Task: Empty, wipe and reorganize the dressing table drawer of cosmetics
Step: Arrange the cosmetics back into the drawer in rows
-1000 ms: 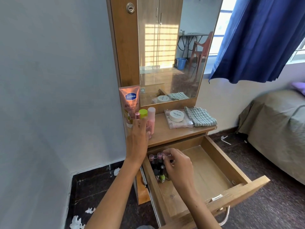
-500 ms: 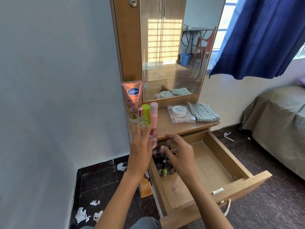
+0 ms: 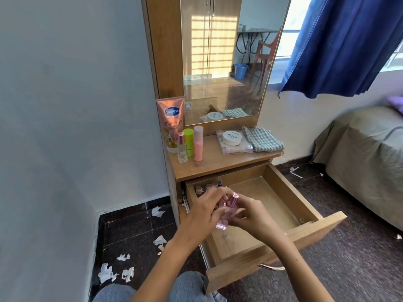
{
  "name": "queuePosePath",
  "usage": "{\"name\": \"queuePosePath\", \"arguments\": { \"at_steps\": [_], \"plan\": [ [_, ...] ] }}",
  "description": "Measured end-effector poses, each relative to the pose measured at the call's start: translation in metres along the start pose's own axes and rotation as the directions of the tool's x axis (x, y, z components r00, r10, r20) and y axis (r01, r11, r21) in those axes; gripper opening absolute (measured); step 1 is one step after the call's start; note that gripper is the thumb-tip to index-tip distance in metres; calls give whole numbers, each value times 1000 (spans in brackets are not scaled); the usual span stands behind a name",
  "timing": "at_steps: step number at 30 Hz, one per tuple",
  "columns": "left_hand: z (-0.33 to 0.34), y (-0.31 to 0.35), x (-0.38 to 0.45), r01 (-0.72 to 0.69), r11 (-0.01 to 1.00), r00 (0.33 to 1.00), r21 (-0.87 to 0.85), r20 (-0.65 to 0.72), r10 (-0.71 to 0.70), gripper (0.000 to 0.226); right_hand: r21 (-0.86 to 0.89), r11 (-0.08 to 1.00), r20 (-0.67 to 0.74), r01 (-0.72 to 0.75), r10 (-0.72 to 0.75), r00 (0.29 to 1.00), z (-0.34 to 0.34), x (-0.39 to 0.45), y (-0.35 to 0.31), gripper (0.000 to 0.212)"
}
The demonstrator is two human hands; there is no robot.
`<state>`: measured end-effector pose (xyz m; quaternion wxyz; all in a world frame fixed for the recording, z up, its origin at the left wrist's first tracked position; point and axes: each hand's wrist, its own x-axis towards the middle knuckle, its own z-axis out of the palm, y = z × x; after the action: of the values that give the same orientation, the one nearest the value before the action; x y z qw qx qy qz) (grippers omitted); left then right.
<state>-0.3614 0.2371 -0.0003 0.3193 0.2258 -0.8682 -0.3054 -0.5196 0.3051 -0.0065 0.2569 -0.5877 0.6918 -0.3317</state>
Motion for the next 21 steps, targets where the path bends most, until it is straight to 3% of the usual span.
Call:
{"name": "queuePosePath", "arguments": {
  "at_steps": [4, 7, 12, 15, 21],
  "plan": [
    [2, -8, -8, 110, 994, 994, -16, 29, -109, 53, -61, 993, -35, -105, 103, 994, 16, -5, 0, 26],
    [-6, -19, -16, 196, 980, 977, -22, -84, -197, 44, -185, 964, -94, -191, 176, 980, 27, -5, 1, 28],
    [-12, -29, -25, 279, 958, 943, 65, -210, -260, 32, -287, 909, -59, -301, 297, 953, 42, 3, -3, 21],
    [-14, -32, -23, 299, 949, 933, 102, -240, -269, 30, -262, 907, -45, -331, 331, 942, 49, 8, -4, 15],
    [-13, -33, -19, 323, 938, 922, 126, -265, -282, 27, -226, 904, 29, -363, 378, 925, 57, 14, -4, 32]
  ]
}}
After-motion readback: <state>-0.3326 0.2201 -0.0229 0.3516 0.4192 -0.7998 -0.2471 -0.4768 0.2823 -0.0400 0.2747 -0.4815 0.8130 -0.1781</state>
